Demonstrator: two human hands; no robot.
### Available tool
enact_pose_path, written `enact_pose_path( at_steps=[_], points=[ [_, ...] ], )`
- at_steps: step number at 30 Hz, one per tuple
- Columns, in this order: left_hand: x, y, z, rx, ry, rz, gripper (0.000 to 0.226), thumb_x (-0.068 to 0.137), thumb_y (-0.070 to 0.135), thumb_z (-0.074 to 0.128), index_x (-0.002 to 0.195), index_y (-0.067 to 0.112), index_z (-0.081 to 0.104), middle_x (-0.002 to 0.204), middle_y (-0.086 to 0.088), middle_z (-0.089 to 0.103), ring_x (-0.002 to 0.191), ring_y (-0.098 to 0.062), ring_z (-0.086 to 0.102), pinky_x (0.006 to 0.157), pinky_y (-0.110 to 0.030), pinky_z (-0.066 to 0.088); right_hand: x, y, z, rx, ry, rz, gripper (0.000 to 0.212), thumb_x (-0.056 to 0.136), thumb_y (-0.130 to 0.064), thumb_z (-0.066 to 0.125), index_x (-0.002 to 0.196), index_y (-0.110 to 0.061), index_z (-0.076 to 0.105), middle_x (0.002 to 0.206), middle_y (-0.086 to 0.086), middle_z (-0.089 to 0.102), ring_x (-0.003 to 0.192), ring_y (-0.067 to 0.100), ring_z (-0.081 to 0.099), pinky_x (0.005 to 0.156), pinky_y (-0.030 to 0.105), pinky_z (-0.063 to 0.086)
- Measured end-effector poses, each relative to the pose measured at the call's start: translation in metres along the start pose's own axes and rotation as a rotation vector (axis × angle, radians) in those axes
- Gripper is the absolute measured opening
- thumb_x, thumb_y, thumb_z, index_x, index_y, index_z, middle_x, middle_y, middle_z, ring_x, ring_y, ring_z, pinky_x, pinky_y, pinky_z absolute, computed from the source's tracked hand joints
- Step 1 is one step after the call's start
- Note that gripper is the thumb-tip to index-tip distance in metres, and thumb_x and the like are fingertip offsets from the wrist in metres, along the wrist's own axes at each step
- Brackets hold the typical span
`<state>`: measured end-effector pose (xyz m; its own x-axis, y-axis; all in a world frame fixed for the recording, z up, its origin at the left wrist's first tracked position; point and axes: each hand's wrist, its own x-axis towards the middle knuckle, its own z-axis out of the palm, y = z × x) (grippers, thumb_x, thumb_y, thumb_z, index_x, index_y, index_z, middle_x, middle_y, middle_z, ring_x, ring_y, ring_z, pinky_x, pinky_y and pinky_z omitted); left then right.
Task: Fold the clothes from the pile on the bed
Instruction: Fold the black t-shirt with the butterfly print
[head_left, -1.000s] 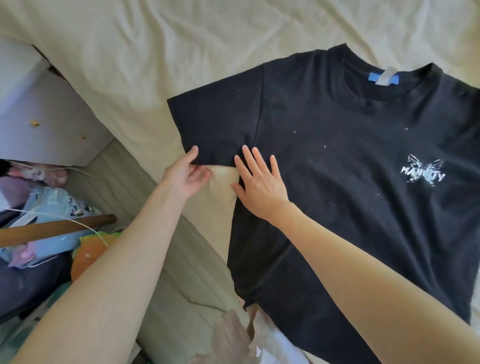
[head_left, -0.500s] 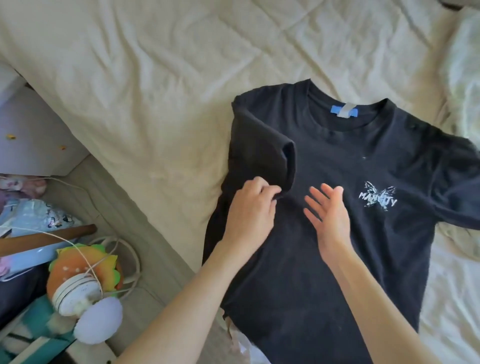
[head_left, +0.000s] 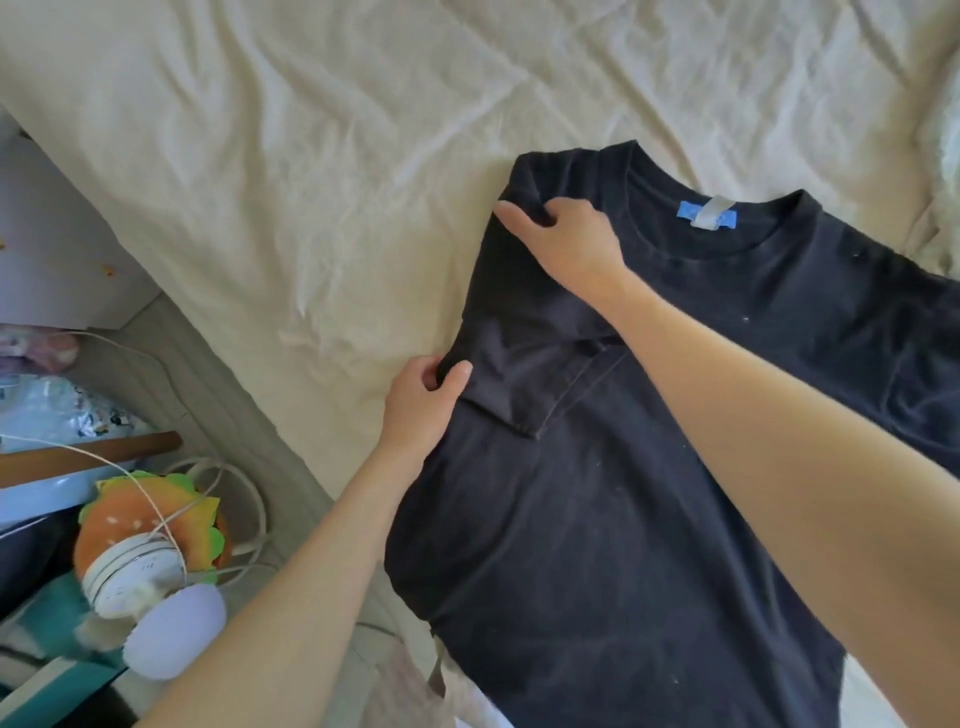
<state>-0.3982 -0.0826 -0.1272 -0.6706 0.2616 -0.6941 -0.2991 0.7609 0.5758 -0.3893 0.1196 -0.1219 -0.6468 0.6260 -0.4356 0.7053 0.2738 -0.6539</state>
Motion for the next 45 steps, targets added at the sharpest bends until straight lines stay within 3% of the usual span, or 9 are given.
enact_pose_path(
  at_steps=[5, 9, 13, 16, 18, 22, 26, 31, 45],
  points=[
    [-0.008, -0.01, -0.005, -0.109, -0.019, 0.082, 0.016, 0.083, 0.025, 0.068, 0.094, 0.019, 0.058, 0.094, 0.005, 0.064, 0.087, -0.01, 0.06, 0.075, -0.021, 0.048, 0.03, -0.01, 0.0, 0.23, -0.042, 0.096, 0.041, 0.095, -0.023, 0.053, 0.06, -0.019, 0.032, 0.058, -0.003, 0.034, 0.057, 0.011, 0.036, 0.053, 0.022, 0.029],
    [-0.011, -0.024, -0.009, -0.116, 0.017, 0.131, 0.013, 0.086, 0.027, 0.065, 0.093, 0.027, 0.054, 0.092, 0.019, 0.059, 0.082, 0.008, 0.057, 0.069, -0.007, 0.043, 0.033, 0.003, 0.002, 0.297, -0.014, 0.089, 0.047, 0.095, -0.032, 0.053, 0.056, -0.02, 0.031, 0.055, -0.005, 0.032, 0.052, 0.009, 0.032, 0.053, 0.025, 0.026],
    [-0.011, -0.033, -0.016, 0.032, -0.027, 0.128, 0.037, 0.087, 0.022, 0.065, 0.119, 0.022, 0.047, 0.103, 0.013, 0.053, 0.096, -0.006, 0.054, 0.078, -0.012, 0.039, 0.022, 0.011, -0.001, 0.138, 0.129, 0.049, 0.043, 0.094, -0.046, 0.049, 0.059, -0.024, 0.04, 0.054, -0.01, 0.037, 0.045, 0.003, 0.038, 0.042, 0.013, 0.028],
    [-0.026, -0.035, -0.011, 0.501, 0.141, 0.489, 0.05, 0.08, 0.014, 0.071, 0.124, 0.018, 0.047, 0.115, -0.002, 0.05, 0.1, -0.019, 0.053, 0.082, -0.028, 0.047, -0.016, 0.036, -0.004, 0.087, 0.229, 0.002, 0.024, 0.096, -0.039, 0.047, 0.106, -0.02, 0.059, 0.091, -0.008, 0.059, 0.079, -0.002, 0.053, 0.067, 0.008, 0.038],
    [-0.037, -0.035, 0.003, 0.758, 0.237, 0.768, 0.042, 0.076, 0.018, 0.075, 0.114, 0.014, 0.058, 0.109, -0.01, 0.055, 0.093, -0.028, 0.055, 0.077, -0.039, 0.048, -0.054, 0.061, -0.007, -0.003, 0.279, -0.051, 0.031, 0.095, -0.022, 0.049, 0.126, -0.014, 0.053, 0.118, 0.003, 0.056, 0.106, 0.016, 0.052, 0.088, 0.025, 0.042],
    [-0.046, -0.023, 0.043, 0.813, 0.129, 0.75, 0.037, 0.075, 0.036, 0.076, 0.1, 0.011, 0.066, 0.098, -0.008, 0.059, 0.086, -0.026, 0.057, 0.07, -0.038, 0.048, -0.098, 0.104, -0.012, -0.222, 0.189, -0.123, 0.049, 0.087, -0.002, 0.056, 0.134, -0.01, 0.049, 0.134, 0.01, 0.047, 0.12, 0.03, 0.043, 0.098, 0.042, 0.038],
    [-0.041, -0.01, 0.058, 0.809, 0.097, 0.584, 0.021, 0.086, 0.023, 0.066, 0.103, 0.01, 0.064, 0.099, -0.009, 0.061, 0.089, -0.024, 0.056, 0.074, -0.034, 0.047, -0.086, 0.113, -0.018, -0.363, 0.167, -0.199, 0.041, 0.088, -0.004, 0.059, 0.128, -0.007, 0.056, 0.124, 0.013, 0.054, 0.11, 0.032, 0.049, 0.089, 0.043, 0.045],
    [-0.046, -0.01, 0.05, 0.749, 0.146, 0.789, 0.01, 0.076, 0.006, 0.069, 0.084, 0.007, 0.064, 0.084, -0.01, 0.06, 0.074, -0.025, 0.056, 0.059, -0.038, 0.05, -0.082, 0.115, -0.028, -0.332, 0.3, -0.266, 0.022, 0.091, -0.002, 0.053, 0.107, -0.001, 0.069, 0.093, 0.017, 0.064, 0.089, 0.036, 0.058, 0.071, 0.044, 0.051],
    [-0.037, -0.012, 0.042, 0.763, -0.036, 1.039, 0.006, 0.074, 0.006, 0.058, 0.068, 0.007, 0.056, 0.115, -0.012, 0.062, 0.114, -0.029, 0.056, 0.091, -0.043, 0.044, -0.11, 0.133, -0.021, 0.041, 0.363, 0.073, 0.03, 0.092, 0.003, 0.044, 0.111, -0.005, 0.066, 0.096, 0.006, 0.062, 0.082, 0.02, 0.054, 0.084, 0.032, 0.044]
  ],
)
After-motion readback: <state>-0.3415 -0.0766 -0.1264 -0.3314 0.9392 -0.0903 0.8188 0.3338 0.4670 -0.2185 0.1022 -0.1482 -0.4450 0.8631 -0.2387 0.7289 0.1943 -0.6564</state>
